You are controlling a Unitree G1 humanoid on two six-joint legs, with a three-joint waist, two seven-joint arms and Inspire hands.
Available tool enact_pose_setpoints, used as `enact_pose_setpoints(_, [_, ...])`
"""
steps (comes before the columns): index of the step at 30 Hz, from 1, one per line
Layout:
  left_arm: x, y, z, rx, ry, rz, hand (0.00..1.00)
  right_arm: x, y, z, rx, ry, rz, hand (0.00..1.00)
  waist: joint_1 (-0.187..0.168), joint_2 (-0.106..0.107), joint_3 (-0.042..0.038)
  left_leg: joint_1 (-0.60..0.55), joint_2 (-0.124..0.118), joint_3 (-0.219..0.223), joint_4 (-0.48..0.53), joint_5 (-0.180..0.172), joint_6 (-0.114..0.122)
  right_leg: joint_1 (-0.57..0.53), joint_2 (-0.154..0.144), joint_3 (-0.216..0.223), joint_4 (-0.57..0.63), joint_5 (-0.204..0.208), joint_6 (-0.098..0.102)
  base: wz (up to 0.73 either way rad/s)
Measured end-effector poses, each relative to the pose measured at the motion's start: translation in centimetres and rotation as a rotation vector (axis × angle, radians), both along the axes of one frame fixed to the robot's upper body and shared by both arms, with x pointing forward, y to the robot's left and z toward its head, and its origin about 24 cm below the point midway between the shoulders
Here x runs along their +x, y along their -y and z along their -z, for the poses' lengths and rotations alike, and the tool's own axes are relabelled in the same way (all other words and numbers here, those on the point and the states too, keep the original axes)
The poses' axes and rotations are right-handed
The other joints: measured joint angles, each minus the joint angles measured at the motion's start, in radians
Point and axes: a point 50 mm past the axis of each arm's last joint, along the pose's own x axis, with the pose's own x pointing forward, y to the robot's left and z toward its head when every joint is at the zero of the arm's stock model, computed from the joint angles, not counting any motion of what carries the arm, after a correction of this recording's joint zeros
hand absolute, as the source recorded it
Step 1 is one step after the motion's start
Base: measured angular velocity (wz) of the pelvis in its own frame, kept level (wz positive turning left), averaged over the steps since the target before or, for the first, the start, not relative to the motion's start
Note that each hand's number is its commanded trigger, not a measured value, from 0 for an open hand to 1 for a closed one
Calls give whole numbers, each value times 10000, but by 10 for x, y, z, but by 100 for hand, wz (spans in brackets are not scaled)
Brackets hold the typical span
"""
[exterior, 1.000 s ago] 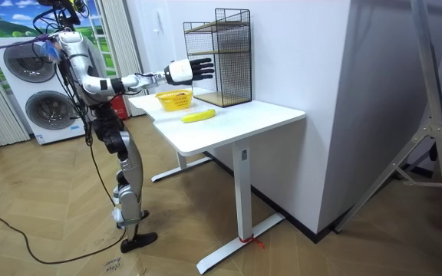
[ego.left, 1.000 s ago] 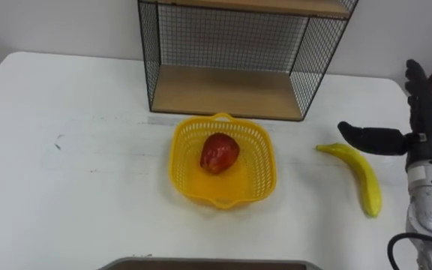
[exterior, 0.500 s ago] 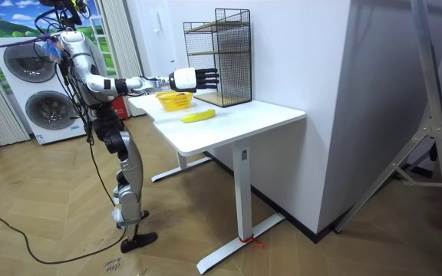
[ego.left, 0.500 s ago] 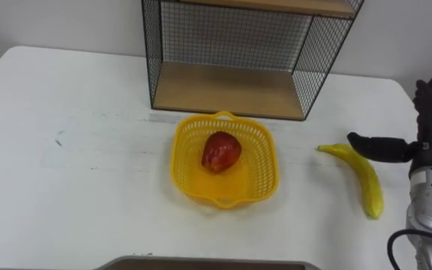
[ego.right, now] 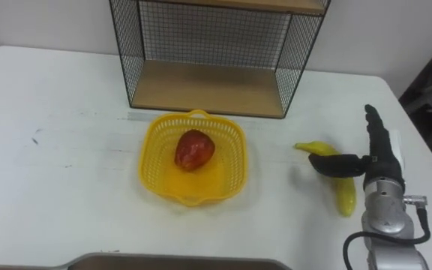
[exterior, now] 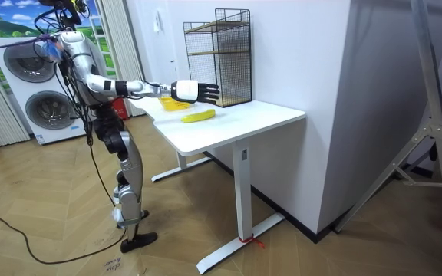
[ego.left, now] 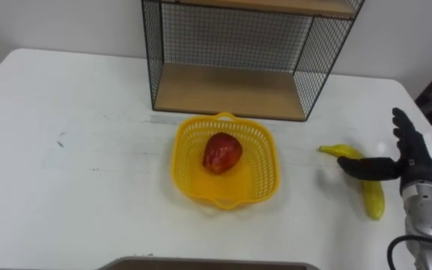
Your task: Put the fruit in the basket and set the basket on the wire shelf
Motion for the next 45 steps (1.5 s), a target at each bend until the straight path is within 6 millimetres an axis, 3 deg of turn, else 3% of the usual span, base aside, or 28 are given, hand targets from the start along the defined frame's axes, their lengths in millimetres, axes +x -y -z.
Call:
enact_pose_setpoints(2, [-2, 0, 0, -4, -42, -14, 0, -3, 1, 8, 158, -512, -67, 0, 55, -27, 19, 10, -2, -16, -7, -4, -2, 38, -1, -3, 6, 0, 0, 0])
enact_pose_setpoints(9, [-1, 0, 0, 8, 25, 3, 0, -3, -1, 10, 345, -687, -344, 0, 22, 36, 28, -58, -7, -79, 23, -5, -1, 103, -3, -84, 3, 7, -11, 4])
enact_pose_setpoints(13, [-2, 0, -1, -22, 36, -3, 0, -10, 3, 25, 551, -1414, -204, 0, 8, 80, 30, -63, -9, -102, 17, -5, -1, 136, -10, -126, -10, 7, -11, 2])
enact_pose_setpoints(18, [-6, -1, -1, -61, -106, -61, 0, -9, 3, 25, 532, -1432, -277, 0, -93, 178, -27, -51, -13, -124, -3, -4, -1, 156, -16, -164, -11, 7, -11, 1])
enact_pose_setpoints(30, [-8, -1, -1, -45, -249, -125, 0, -12, 10, 34, 550, -2204, -832, 0, -58, 60, -95, 28, -44, -256, 80, -5, -1, 287, -21, -203, -153, 9, -9, 1])
enact_pose_setpoints(31, [-8, -1, -1, -53, -264, -130, 0, -13, 10, 34, 544, -2236, -890, 2, -59, 47, -95, 37, -46, -265, 83, -5, -1, 303, -22, -212, -159, 9, -9, 0])
enact_pose_setpoints(32, [-8, -1, -1, -61, -263, -128, 0, -13, 10, 35, 476, -2292, -925, 57, -61, 38, -93, 47, -47, -273, 84, -5, -1, 318, -23, -218, -168, 9, -8, 0])
enact_pose_setpoints(33, [-8, -1, -1, -66, -259, -124, 0, -13, 10, 35, 460, -2313, -935, 100, -61, 37, -92, 49, -48, -275, 88, -5, -1, 325, -24, -223, -173, 9, -8, 0])
enact_pose_setpoints(45, [-4, 1, 0, -289, -273, -15, 0, -8, 40, 29, -48, -2668, -80, 100, -24, -3, -72, 57, -49, -431, 165, -10, -13, 418, -15, -424, -213, -3, -26, 5])
